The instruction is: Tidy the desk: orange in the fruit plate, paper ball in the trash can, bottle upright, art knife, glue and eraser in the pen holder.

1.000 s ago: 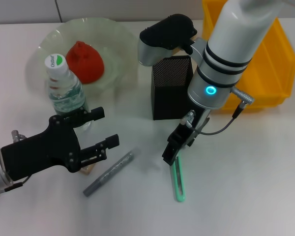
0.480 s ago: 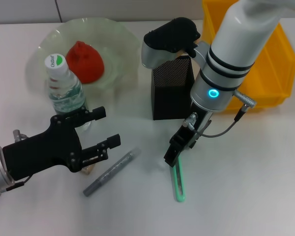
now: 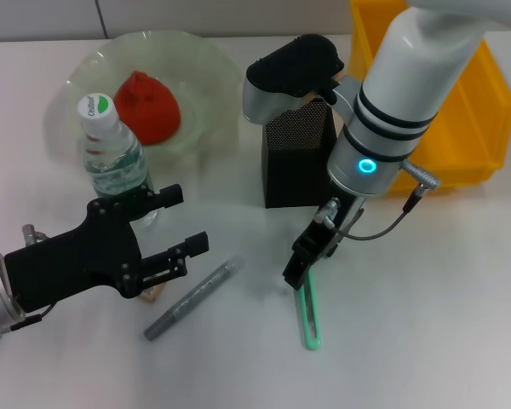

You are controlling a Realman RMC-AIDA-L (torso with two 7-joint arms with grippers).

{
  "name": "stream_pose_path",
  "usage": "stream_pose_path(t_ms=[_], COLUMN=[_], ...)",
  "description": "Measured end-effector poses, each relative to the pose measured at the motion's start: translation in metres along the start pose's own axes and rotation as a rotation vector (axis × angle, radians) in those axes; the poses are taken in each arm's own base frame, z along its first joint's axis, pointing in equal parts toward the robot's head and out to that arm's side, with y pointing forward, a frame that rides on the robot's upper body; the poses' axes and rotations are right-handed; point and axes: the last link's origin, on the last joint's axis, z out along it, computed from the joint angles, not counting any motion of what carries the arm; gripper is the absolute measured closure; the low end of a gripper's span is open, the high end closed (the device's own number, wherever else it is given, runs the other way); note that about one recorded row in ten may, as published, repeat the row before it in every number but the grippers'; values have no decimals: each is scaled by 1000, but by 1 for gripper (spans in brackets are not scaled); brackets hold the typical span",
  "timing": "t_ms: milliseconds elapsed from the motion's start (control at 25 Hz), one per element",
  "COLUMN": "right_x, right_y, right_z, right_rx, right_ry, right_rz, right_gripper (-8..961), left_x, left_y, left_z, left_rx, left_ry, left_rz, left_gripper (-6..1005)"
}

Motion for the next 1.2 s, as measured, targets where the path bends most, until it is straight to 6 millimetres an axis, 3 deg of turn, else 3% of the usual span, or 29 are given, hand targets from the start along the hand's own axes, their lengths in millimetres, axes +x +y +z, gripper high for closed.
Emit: stream_pose_path(t_ms=[480,720,1200], right_x=[1,0,0], right_y=[3,4,3], right_z=[2,4,6], right_rx=[-8,-8,-8], right_ry=[6,5,-15], right_rz=[-11,-17,-9], right_gripper=[279,449,456], left_x=[0,0,-1], left_y=[0,1,1], left_z=[0,1,0], left_rx=[0,-1,0], left_ry=[0,1,1], left_rz=[9,8,6], left_gripper=[311,312,314])
